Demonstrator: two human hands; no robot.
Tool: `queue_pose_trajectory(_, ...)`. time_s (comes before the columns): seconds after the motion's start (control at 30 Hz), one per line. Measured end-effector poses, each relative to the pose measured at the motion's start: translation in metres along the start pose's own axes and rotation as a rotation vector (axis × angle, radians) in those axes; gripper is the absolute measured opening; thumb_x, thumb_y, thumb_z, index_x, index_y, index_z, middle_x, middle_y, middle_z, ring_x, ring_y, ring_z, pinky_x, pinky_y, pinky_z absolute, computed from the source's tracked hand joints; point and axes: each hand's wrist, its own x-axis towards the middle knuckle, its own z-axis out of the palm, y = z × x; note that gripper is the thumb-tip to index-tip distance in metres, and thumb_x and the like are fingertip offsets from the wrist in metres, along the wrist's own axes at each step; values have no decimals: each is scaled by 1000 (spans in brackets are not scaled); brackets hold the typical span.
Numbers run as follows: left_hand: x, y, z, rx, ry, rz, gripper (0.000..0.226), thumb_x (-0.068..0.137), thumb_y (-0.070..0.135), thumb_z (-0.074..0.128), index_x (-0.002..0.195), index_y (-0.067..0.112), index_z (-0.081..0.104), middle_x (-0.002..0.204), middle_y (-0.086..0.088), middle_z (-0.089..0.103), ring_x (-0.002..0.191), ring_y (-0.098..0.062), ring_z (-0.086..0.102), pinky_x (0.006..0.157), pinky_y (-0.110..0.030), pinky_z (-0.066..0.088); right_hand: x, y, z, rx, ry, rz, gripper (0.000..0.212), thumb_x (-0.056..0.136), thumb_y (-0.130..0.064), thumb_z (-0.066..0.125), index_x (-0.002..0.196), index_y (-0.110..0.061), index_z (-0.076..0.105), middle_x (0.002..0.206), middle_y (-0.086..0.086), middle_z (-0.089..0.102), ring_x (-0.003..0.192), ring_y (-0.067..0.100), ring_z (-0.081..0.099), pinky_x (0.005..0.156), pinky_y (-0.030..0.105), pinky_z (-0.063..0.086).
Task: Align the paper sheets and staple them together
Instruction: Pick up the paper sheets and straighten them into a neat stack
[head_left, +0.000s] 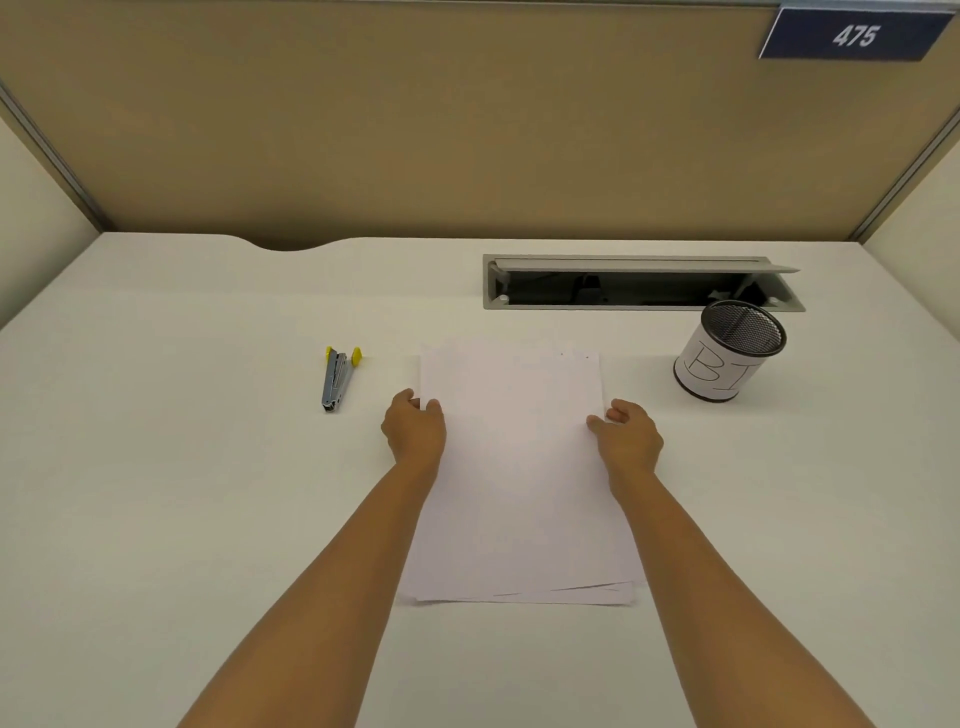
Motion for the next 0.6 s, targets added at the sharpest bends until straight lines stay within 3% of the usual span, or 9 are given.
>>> queue_pose_trajectory(0.1,-2,3,-1,-6,-14,-30,42,90,14,51,130,1,47,130,-12,55,118,-29,51,96,-35,41,1,-2,-4,65,-30,56,44,82,-9,66,124,-5,54,122,9,61,111,25,57,95,32,46)
queue_pose_trajectory(0.17,-4,3,0,-29,-53,-40,26,90,13,52,112,2,58,105,-8,60,97,-27,53,80,-31,42,2,-3,-4,92,-77,83,43,80,-8,67,122,-5,57,117,9,63,107,27,59,91,32,47)
queue_pose_trajectory(0.23,-6,1,1,-37,-98,-47,11,89,14,52,91,5,58,90,-8,58,84,-26,50,70,-29,39,2,-3,-2,81,-133,93,40,79,-9,68,117,-5,60,111,11,64,98,29,61,86,34,50)
queue_pose_trajectory(0.4,-11,4,-2,9,-148,6,24,90,13,49,108,1,59,112,-15,63,82,-24,49,70,-26,37,0,-7,-1,39,-211,57,43,79,-8,66,122,-7,56,119,13,62,103,32,60,89,36,50)
queue_pose_trajectory(0.6,-11,8,-11,-30,-156,75,24,92,17,48,109,4,58,110,-12,62,88,-24,50,73,-26,37,-5,-14,-8,112,-302,-10,36,81,-9,65,116,-13,56,114,14,65,102,32,63,93,44,51)
